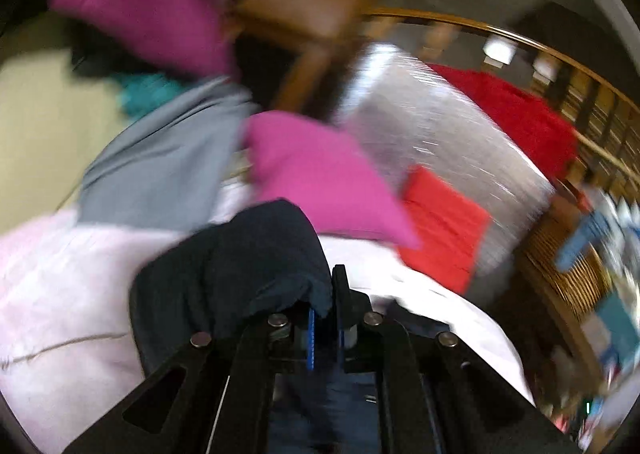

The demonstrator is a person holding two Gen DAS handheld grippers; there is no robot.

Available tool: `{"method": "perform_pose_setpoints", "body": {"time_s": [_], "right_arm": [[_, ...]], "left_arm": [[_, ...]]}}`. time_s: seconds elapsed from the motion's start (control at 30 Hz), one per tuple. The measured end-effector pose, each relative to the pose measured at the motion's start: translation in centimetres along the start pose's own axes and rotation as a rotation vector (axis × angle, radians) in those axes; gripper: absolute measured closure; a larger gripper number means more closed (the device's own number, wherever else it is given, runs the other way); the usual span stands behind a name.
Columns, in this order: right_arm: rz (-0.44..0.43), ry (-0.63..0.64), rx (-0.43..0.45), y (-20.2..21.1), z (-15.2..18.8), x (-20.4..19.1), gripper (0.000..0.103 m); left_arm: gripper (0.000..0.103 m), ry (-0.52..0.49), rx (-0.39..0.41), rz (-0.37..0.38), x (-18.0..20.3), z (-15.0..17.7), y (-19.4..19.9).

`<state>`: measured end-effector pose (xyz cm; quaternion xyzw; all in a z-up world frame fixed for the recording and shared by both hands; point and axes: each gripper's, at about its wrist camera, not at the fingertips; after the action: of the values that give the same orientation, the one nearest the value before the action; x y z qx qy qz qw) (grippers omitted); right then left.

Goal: Fold large clothes

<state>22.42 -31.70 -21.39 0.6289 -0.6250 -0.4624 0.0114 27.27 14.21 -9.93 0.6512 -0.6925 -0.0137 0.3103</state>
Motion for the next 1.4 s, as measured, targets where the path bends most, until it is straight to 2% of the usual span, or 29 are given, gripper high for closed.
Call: {"method": "perform_pose_setpoints", "body": {"time_s": [0.13,0.2,0.27,0.33,0.43,0.57,0.6,0.67,0.7,0.73,0.8,0.87,0.93,0.97,1.0,1.07,1.17,1.27,1.4], "right_arm": [[-0.006,-0.040,0.027,1.2,-0.5,1.4,0.043],[-0.012,-0.066,0.040,1.7,-0.7,2.2,0.043],[-0.014,-0.091,0.050,2.2,-1.0,3.2,0.043],[-0.011,-0.111,0.054,2.5,-1.2,4.0,0.043],[-0.019,-0.137,0.051,2.7,-1.5,5.0,0.043],[-0.028,-0.165,0.041,2.5,-2.0,5.9,0.043],[-0.033,-0.165,0.035,2.4,-2.1,5.9,0.043],[-0.045,-0.157,0.023,2.1,-2.1,5.6,0.043],[-0.053,-0.151,0.023,2.1,-2.1,5.3,0.043],[-0.062,-0.144,0.021,2.0,-2.0,4.9,0.043],[-0.078,-0.127,0.017,1.9,-1.8,4.1,0.042],[-0.096,-0.103,0.006,1.7,-1.6,3.1,0.041],[-0.087,-0.074,0.000,1.2,-1.1,1.9,0.040],[-0.085,-0.056,-0.001,1.0,-0.9,1.3,0.040],[-0.090,-0.029,-0.003,0.7,-0.6,0.4,0.040],[-0.109,0.019,-0.016,0.2,-0.1,-1.2,0.039],[-0.142,0.138,-0.043,-0.9,1.0,-4.8,0.024],[-0.162,0.310,-0.070,-2.3,2.7,-9.4,0.017],[-0.140,0.533,-0.122,-4.8,5.8,-14.3,0.007]], "left_arm": [[0.096,-0.208,-0.007,0.126,8.9,2.6,1.2],[0.096,-0.297,-0.056,0.196,13.0,5.2,0.6],[0.097,-0.352,-0.115,0.221,15.5,7.7,-0.5],[0.097,-0.391,-0.192,0.238,17.5,10.4,-2.2],[0.096,-0.407,-0.363,0.227,18.7,14.3,-6.2],[0.094,-0.464,-0.639,0.181,18.8,19.1,-10.2],[0.093,-0.468,-0.654,0.180,18.6,19.2,-10.1],[0.083,-0.480,-0.648,0.206,18.4,18.3,-8.7],[0.067,-0.482,-0.646,0.236,18.3,17.5,-7.8],[0.044,-0.477,-0.630,0.274,17.9,16.2,-6.3],[0.024,-0.455,-0.557,0.327,17.1,13.9,-4.2],[0.023,-0.433,-0.472,0.368,15.5,11.0,-2.1],[0.022,-0.384,-0.427,0.373,13.4,9.0,-1.8],[0.022,-0.351,-0.410,0.334,11.9,8.2,-2.0],[0.022,-0.324,-0.400,0.261,10.5,7.7,-2.3],[0.022,-0.317,-0.390,0.056,8.1,7.1,-3.7],[0.022,-0.313,-0.413,-0.213,5.3,7.6,-6.1],[0.022,-0.328,-0.495,-0.337,4.0,9.3,-8.7],[0.022,-0.347,-0.552,-0.369,4.3,11.3,-9.9]]}}
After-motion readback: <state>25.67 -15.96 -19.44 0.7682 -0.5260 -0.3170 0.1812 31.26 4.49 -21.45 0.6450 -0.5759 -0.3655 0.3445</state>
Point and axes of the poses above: each gripper's, at about its wrist camera, not at the fingertips, and y roughly against the way its jaws point, x to its right, z to its underside, and after that the axes turned 7 degrees about -z, right-handed
